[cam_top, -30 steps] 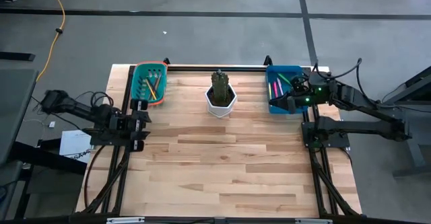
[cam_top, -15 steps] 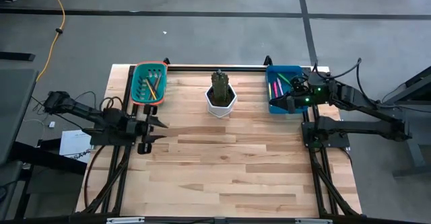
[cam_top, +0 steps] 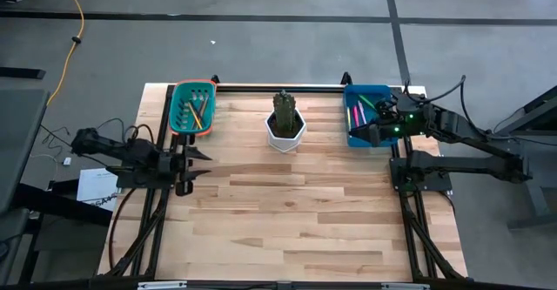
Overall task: Sort pens & pencils
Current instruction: Return to Home Position
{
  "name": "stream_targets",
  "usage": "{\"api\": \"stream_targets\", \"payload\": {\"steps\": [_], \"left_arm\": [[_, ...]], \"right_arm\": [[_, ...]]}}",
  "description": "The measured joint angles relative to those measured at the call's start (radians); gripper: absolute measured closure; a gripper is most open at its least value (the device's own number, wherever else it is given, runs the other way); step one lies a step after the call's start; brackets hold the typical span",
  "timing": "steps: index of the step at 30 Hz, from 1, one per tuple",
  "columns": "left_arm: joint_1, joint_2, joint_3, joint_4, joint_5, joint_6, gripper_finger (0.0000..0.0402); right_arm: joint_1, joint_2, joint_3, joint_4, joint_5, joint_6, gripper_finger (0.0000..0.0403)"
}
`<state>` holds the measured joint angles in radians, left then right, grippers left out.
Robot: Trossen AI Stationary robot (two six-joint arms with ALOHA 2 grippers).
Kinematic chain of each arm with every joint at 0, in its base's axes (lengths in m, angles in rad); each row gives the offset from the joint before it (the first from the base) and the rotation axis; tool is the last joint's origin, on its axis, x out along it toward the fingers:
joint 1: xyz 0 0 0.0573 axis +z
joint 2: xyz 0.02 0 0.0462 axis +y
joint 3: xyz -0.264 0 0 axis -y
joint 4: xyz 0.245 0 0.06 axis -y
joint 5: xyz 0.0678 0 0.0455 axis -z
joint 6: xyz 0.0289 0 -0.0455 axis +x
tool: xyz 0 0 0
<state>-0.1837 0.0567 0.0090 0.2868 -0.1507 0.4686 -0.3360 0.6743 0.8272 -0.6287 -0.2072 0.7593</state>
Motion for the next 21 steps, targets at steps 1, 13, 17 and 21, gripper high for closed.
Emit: {"api": "stream_targets", "payload": {"steps": [1, 13, 17, 21], "left_arm": [[0.0, -0.028, 0.0, -0.025, 0.001, 0.008, 0.0259], [0.0, -0.051, 0.001, -0.128, 0.079, 0.018, 0.0259], [0.0, -0.051, 0.001, -0.234, 0.128, -0.013, 0.0259], [0.0, -0.05, 0.001, -0.277, 0.149, -0.031, 0.0259]], "right_arm": [[0.0, 0.0, 0.0, 0.0, 0.003, 0.0, 0.0279], [0.0, 0.0, 0.0, -0.02, 0.016, -0.008, 0.0279], [0.0, 0.0, 0.0, -0.02, 0.016, -0.015, 0.0279], [0.0, 0.0, 0.0, -0.02, 0.023, -0.027, 0.0279]]}}
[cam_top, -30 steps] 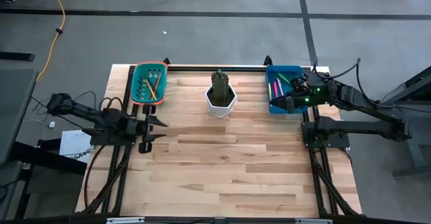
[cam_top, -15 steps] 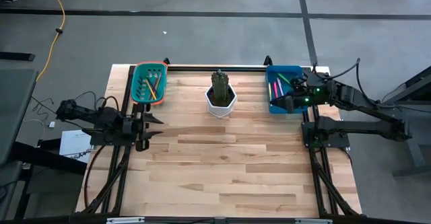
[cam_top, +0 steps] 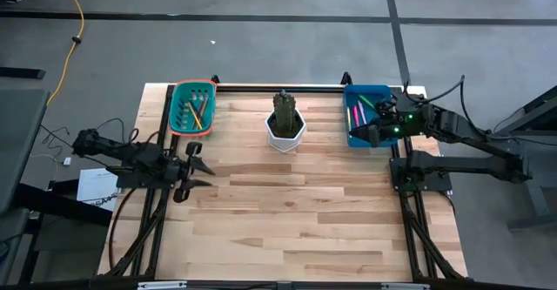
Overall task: Sort pens & pencils
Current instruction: Return to Home Position
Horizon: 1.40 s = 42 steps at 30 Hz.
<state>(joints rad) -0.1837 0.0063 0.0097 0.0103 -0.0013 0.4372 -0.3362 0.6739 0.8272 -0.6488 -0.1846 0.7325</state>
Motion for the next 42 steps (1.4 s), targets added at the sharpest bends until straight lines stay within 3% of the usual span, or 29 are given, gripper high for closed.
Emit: {"api": "stream_targets", "payload": {"steps": [8, 16, 23, 27, 33, 38, 42], "left_arm": [[0.0, 0.008, 0.0, 0.0, 0.005, 0.011, 0.0259], [0.0, 0.008, 0.0, 0.001, 0.003, 0.011, 0.0259], [0.0, 0.008, 0.0, 0.001, 0.002, 0.011, 0.0259], [0.0, 0.008, 0.0, 0.001, 0.002, 0.011, 0.0259], [0.0, 0.008, 0.0, 0.001, 0.002, 0.011, 0.0259], [0.0, 0.008, 0.0, 0.002, 0.002, 0.011, 0.0259], [0.0, 0.008, 0.0, 0.002, 0.002, 0.01, 0.0259]], "right_arm": [[0.0, 0.0, 0.0, -0.007, -0.005, -0.007, 0.0279], [-0.013, -0.047, 0.066, 0.23, -0.189, 0.052, 0.0279], [-0.013, -0.216, 0.277, 0.118, -0.077, -0.097, 0.0279], [-0.013, -0.304, 0.316, 0.189, -0.054, -0.186, 0.0279], [-0.013, -0.397, 0.221, 0.367, -0.076, -0.321, 0.0279], [-0.013, -0.514, -0.001, 0.568, -0.125, -0.285, 0.0279], [-0.013, -0.626, -0.18, 0.736, -0.08, -0.262, 0.0279]]}}
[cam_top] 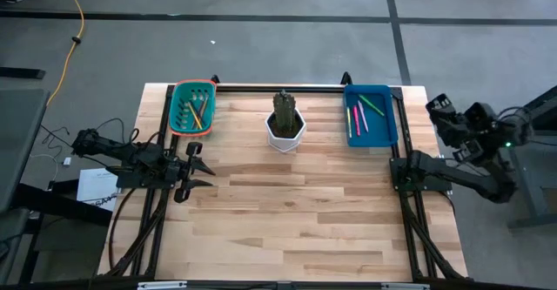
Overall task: Sort pens & pencils
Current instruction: Return to Home Position
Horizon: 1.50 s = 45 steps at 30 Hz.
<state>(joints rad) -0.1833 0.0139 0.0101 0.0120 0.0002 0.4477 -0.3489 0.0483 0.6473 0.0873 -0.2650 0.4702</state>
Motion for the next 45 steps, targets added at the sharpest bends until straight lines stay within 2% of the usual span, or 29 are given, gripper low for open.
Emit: {"api": "stream_targets", "payload": {"steps": [3, 9, 19, 24, 28, 32, 39, 45], "left_arm": [[0.0, 0.0, 0.0, 0.0, 0.0, 0.0, 0.0259], [0.0, 0.0, 0.0, 0.001, 0.0, 0.0, 0.0259], [0.0, 0.0, 0.0, 0.001, 0.0, 0.0, 0.0259], [0.0, 0.0, 0.0, 0.001, 0.0, 0.0, 0.0259], [0.0, 0.0, 0.0, 0.001, 0.0, 0.0, 0.0259], [0.0, 0.0, 0.0, 0.001, 0.0, 0.0, 0.0259], [0.0, 0.0, 0.0, 0.0, 0.0, 0.0, 0.0259], [0.0, 0.0, 0.0, 0.0, 0.0, 0.0, 0.0259]], "right_arm": [[0.0, -0.045, -0.073, 0.048, 0.036, -0.018, 0.0279], [0.0, -0.024, -0.14, -0.036, 0.101, -0.12, 0.0279], [0.002, -0.025, -0.349, 0.218, 0.191, -0.181, 0.0279], [0.002, -0.025, -0.447, 0.263, 0.273, -0.197, 0.0279], [0.003, -0.025, -0.48, 0.255, 0.342, -0.216, 0.0279], [0.003, -0.025, -0.485, 0.167, 0.396, -0.245, 0.0279], [0.003, -0.024, -0.485, 0.047, 0.422, -0.273, 0.0279], [0.032, -0.024, -0.49, 0.052, 0.452, -0.325, 0.0279]]}}
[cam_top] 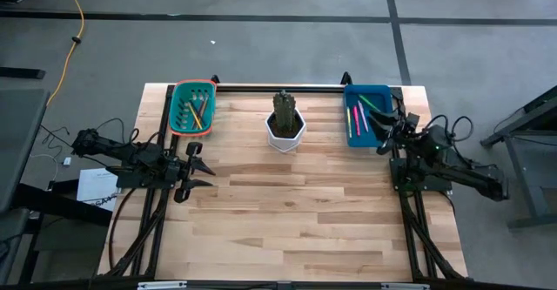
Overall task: Sort pens & pencils
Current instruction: Return to Home Position
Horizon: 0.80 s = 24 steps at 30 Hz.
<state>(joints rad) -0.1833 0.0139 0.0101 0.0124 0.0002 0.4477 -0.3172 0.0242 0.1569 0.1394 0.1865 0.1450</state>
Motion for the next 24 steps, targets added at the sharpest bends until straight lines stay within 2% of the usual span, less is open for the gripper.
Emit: {"api": "stream_targets", "payload": {"steps": [7, 24], "left_arm": [[0.0, 0.0, 0.0, 0.0, 0.0, 0.0, 0.0259], [0.0, 0.0, 0.0, 0.0, 0.0, 0.0, 0.0259]], "right_arm": [[0.071, 0.0, -0.102, 0.158, 0.066, -0.025, 0.0279], [0.221, 0.0, -0.108, 0.1, 0.129, -0.107, 0.0279]]}}
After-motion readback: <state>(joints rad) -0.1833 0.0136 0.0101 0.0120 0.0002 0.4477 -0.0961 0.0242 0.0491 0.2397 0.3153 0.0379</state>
